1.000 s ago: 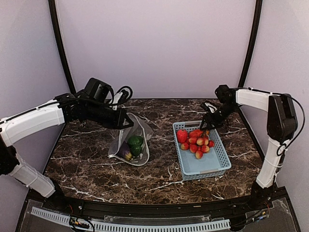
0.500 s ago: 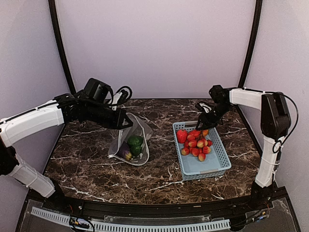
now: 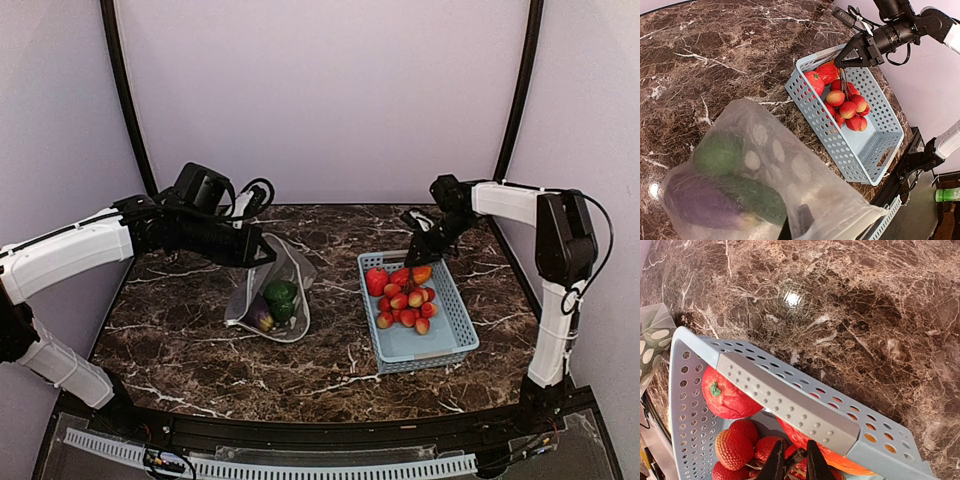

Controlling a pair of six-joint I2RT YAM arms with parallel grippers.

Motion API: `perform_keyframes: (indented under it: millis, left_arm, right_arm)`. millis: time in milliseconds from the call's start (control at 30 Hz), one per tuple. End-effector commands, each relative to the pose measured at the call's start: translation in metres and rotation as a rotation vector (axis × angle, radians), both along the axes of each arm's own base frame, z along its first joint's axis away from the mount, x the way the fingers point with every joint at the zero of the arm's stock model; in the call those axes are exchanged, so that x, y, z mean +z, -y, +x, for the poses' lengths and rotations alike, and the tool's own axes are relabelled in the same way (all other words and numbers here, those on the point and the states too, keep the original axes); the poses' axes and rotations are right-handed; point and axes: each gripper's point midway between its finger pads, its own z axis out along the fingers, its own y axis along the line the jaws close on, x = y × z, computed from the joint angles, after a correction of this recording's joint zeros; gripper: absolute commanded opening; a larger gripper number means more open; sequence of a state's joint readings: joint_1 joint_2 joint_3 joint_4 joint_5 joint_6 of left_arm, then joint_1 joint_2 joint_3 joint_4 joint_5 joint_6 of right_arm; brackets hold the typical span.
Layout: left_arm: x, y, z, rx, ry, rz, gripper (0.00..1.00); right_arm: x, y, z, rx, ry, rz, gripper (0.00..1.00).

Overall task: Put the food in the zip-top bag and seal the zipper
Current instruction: Pick up the fake fruit from the bin.

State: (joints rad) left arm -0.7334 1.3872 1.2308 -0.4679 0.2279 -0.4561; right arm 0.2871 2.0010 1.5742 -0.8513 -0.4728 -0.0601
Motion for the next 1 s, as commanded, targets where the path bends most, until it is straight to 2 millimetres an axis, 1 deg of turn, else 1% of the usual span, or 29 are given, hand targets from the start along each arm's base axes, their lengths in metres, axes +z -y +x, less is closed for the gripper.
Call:
perform_keyframes:
  millis: [0,133,233,300,333,433,500,600,700,800,833,900,967]
  left_arm:
    - [-0.001,0.002,-0.003,-0.011,-0.001,-0.008,0.01]
    - [-0.001,0.002,-0.002,-0.007,-0.001,-0.008,0.01]
    - [-0.001,0.002,-0.002,-0.006,-0.002,-0.010,0.01]
    - [-0.001,0.002,-0.002,-0.006,-0.003,-0.009,0.01]
    - [-0.001,0.002,-0.002,-0.004,-0.003,-0.008,0.01]
    - [-0.002,0.002,-0.002,-0.003,-0.005,-0.009,0.01]
    - [-0.002,0.003,-0.002,-0.004,-0.007,-0.012,0.01]
    - [-0.002,0.004,-0.001,-0.004,-0.010,-0.016,0.01]
    - [-0.001,0.006,0.000,-0.006,-0.011,-0.022,0.01]
    - [-0.002,0.008,0.001,-0.008,-0.015,-0.025,0.01]
    - [-0.002,0.010,0.002,-0.010,-0.017,-0.025,0.01]
    - [-0.002,0.011,0.004,-0.012,-0.019,-0.023,0.01]
    - [-0.001,0.013,0.005,-0.014,-0.020,-0.023,0.01]
  right_arm:
    - [-0.001,-0.008,0.004,0.002,-0.015,0.040,0.15]
    - [-0.005,-0.011,0.003,0.007,-0.038,0.051,0.18]
    - [-0.007,-0.011,0.002,0.010,-0.045,0.054,0.17]
    - [-0.004,-0.013,0.001,0.012,-0.047,0.066,0.14]
    - [-0.001,-0.014,0.000,0.016,-0.044,0.074,0.10]
    - [0.015,-0.016,-0.003,0.031,-0.022,0.104,0.02]
    - [0.033,-0.019,-0.008,0.048,0.003,0.146,0.00]
    - [0.066,-0.026,-0.018,0.088,0.048,0.225,0.00]
    - [0.106,-0.033,-0.030,0.139,0.101,0.312,0.00]
    - [0.154,-0.041,-0.045,0.201,0.174,0.406,0.00]
    - [0.174,-0.043,-0.051,0.227,0.222,0.433,0.00]
    - [0.202,-0.047,-0.059,0.271,0.318,0.452,0.00]
    - [0.224,-0.050,-0.065,0.303,0.431,0.452,0.00]
